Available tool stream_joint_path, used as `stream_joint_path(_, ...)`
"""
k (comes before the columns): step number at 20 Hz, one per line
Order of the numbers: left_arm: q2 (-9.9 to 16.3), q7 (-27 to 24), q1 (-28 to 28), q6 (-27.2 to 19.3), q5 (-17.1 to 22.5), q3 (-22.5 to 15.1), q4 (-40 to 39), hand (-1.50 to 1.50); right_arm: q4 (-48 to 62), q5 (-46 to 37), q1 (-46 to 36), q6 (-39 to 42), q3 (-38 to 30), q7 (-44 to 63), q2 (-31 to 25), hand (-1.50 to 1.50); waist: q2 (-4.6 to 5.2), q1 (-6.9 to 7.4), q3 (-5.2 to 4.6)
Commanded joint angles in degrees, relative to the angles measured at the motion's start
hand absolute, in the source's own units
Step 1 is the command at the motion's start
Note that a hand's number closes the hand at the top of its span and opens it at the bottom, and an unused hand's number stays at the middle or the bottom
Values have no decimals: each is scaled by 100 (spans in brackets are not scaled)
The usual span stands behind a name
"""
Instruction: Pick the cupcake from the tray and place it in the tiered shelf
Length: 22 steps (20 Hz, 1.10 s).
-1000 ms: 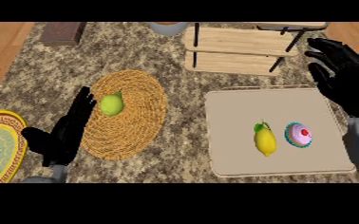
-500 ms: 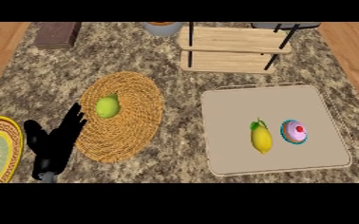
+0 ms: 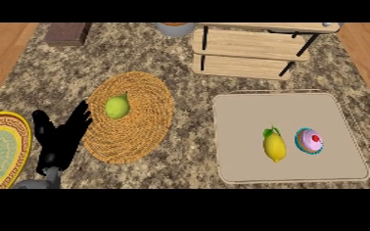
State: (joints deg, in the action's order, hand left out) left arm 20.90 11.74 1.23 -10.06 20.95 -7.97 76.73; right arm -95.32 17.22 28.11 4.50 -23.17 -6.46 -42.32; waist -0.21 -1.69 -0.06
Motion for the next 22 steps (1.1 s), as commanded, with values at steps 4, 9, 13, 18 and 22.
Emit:
stream_joint_path(4,-18,77,-14,163,-49,4,-56,0,-1637,77,546,411,-261,1721,-629,-150,15,91,-12)
stream_joint_path(9,20,359,89,118,-72,24,250,0,-2754,-841,-39,-963,709,3726,-211,-150,32,246,-6)
stream_joint_path(13,-161,295,675,181,-182,106,-381,0,-2557,-1467,-892,-1134,1247,4763,-384,-150,49,224,-1)
stream_joint_path(18,-210,435,380,87,-244,123,-33,0,-2317,-2166,-1770,-1052,2031,5959,-434,-150,37,264,3)
stream_joint_path(22,-305,365,712,179,-314,231,-421,0,-1800,-2734,-2339,-930,2708,6183,-78,-150,39,223,4)
